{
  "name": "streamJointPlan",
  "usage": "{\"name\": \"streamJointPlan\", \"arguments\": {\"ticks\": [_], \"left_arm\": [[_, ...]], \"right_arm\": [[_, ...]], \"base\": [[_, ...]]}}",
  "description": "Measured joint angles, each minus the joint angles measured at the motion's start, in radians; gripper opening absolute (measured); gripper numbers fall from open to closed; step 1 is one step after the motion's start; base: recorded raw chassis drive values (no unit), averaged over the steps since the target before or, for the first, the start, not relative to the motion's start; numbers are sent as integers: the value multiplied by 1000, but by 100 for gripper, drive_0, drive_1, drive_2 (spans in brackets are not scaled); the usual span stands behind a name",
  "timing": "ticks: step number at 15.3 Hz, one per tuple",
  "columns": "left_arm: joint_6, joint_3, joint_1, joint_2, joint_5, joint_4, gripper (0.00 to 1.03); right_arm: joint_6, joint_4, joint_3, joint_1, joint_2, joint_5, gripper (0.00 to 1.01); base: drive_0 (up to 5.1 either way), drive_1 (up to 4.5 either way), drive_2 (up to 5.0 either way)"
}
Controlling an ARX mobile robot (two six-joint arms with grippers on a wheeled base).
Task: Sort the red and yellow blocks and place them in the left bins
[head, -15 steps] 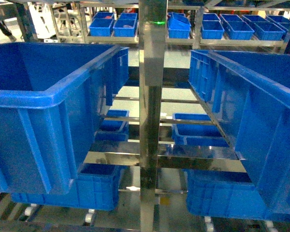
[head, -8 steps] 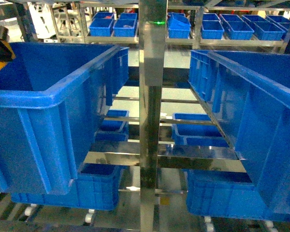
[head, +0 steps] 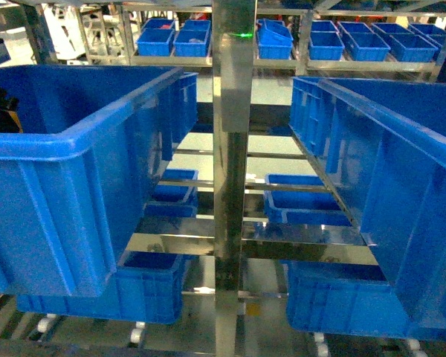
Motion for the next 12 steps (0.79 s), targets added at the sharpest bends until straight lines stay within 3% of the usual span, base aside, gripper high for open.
{"name": "streamJointPlan", "arguments": {"ticks": [3,5,8,12], "left_arm": [[34,188,8,156,-2,-74,27],[50,183,8,165,30,-51,27],[43,76,5,90,72,24,30],[-3,-57,-28,-125,63,101,76]], "right_arm": [[0,-1,0,0,0,0,98],[0,0,0,0,0,-1,98],[0,0,0,0,0,-1,98],[0,0,0,0,0,-1,98]], "base": [[0,0,0],[16,16,16],[0,0,0],[0,0,0]]}}
